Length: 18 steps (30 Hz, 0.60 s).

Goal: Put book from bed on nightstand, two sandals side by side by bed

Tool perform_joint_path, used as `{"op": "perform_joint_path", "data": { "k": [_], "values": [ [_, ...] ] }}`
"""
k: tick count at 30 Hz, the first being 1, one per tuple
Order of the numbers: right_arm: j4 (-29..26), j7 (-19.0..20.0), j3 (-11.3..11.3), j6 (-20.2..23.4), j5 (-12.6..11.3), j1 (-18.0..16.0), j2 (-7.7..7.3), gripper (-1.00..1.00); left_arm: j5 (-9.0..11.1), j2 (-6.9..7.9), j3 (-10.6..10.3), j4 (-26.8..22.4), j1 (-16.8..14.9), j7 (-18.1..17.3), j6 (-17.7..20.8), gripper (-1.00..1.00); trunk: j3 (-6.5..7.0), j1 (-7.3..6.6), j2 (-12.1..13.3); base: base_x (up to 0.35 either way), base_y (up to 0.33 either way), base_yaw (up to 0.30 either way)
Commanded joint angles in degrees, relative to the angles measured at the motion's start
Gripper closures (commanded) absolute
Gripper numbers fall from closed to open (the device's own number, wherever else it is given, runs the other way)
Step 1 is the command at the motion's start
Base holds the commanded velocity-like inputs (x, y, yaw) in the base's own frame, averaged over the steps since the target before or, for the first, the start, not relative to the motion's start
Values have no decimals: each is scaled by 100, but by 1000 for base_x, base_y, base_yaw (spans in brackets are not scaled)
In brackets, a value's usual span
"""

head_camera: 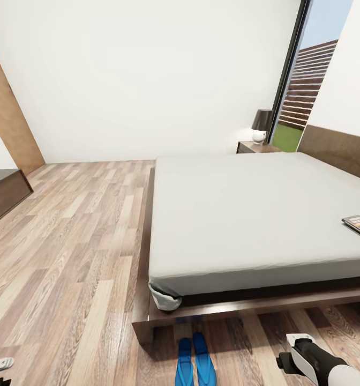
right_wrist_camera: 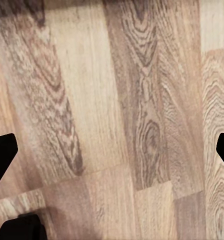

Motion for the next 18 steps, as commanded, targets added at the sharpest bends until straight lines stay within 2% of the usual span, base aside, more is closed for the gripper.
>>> {"op": "perform_joint_path", "data": {
  "k": [1,14,18],
  "values": [
    [-20,-43,43,29,-61,-1,-5,-100,59,-6,-47,4,-4,-16,-5,-100,-5,-1,-2,0,0,0],
    [-20,-43,43,29,-68,-1,-4,-100,51,-44,-47,4,-4,12,-2,-100,-5,-1,-2,0,-3,0],
    [-20,-43,45,29,-69,-1,-3,-100,50,-46,-47,4,-4,14,-2,-100,-5,-1,-2,-43,-85,0]
  ]
}}
